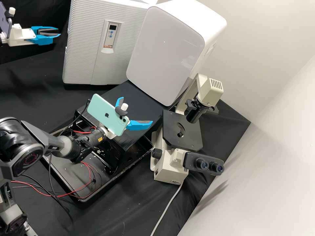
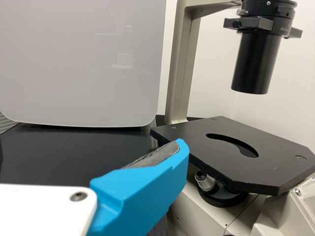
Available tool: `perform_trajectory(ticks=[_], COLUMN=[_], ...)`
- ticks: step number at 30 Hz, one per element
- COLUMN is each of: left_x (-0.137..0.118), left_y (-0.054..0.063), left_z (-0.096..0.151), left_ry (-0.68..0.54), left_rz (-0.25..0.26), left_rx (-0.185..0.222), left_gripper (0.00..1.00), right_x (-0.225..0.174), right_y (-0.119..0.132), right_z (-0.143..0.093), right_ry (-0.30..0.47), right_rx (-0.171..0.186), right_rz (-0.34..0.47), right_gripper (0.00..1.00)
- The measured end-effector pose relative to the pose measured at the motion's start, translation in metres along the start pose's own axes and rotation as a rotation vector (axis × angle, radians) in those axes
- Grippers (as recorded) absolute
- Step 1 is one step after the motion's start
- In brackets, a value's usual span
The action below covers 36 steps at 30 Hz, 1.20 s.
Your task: Open the incubator door
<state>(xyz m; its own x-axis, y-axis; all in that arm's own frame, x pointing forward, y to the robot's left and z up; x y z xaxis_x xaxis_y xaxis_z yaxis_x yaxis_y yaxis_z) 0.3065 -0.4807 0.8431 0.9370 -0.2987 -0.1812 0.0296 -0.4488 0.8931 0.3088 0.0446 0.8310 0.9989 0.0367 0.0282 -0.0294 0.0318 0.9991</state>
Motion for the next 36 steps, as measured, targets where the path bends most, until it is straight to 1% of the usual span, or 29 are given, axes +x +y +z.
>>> perform_trajectory(ticks=[2, 5, 9, 12, 15, 16, 19, 23, 24, 26, 32, 36], left_x=[-0.007, -0.019, -0.025, -0.025, -0.024, -0.022, -0.015, 0.0, 0.005, 0.015, 0.037, 0.049], left_y=[-0.002, -0.007, -0.01, -0.009, -0.007, -0.006, -0.005, -0.005, -0.003, -0.002, 0.001, 0.003], left_z=[0.003, 0.007, 0.007, 0.004, -0.001, -0.003, -0.008, -0.016, -0.018, -0.023, -0.031, -0.028], left_ry=[0.004, 0.01, 0.026, 0.058, 0.098, 0.109, 0.126, 0.161, 0.17, 0.193, 0.223, 0.206], left_rz=[-0.005, -0.022, -0.027, -0.009, 0.015, 0.024, 0.029, 0.01, 0.014, 0.003, -0.011, -0.002], left_rx=[-0.002, -0.011, -0.02, -0.03, -0.027, -0.012, 0.025, 0.089, 0.103, 0.137, 0.194, 0.203], left_gripper=[0.0, 0.0, 0.0, 0.0, 0.0, 0.0, 0.0, 0.0, 0.0, 0.0, 0.0, 0.0], right_x=[0.0, 0.0, 0.0, 0.0, 0.0, 0.0, 0.0, 0.0, 0.0, 0.0, 0.0, 0.0], right_y=[0.0, 0.0, 0.0, 0.0, 0.0, 0.0, 0.0, 0.0, 0.0, 0.0, 0.0, 0.0], right_z=[0.0, 0.0, 0.0, 0.0, 0.0, 0.0, 0.0, 0.0, 0.0, 0.0, 0.0, 0.0], right_ry=[0.0, 0.0, 0.0, 0.0, 0.0, 0.0, 0.0, 0.0, 0.0, 0.0, 0.0, 0.0], right_rx=[0.0, 0.0, 0.0, 0.0, 0.0, 0.0, 0.0, 0.0, 0.0, 0.0, 0.0, 0.0], right_rz=[0.0, 0.0, 0.0, 0.0, 0.0, 0.0, 0.0, 0.0, 0.0, 0.0, 0.0, 0.0], right_gripper=[1.0, 1.0, 1.0, 1.0, 1.0, 1.0, 1.0, 1.0, 1.0, 1.0, 1.0, 1.0])
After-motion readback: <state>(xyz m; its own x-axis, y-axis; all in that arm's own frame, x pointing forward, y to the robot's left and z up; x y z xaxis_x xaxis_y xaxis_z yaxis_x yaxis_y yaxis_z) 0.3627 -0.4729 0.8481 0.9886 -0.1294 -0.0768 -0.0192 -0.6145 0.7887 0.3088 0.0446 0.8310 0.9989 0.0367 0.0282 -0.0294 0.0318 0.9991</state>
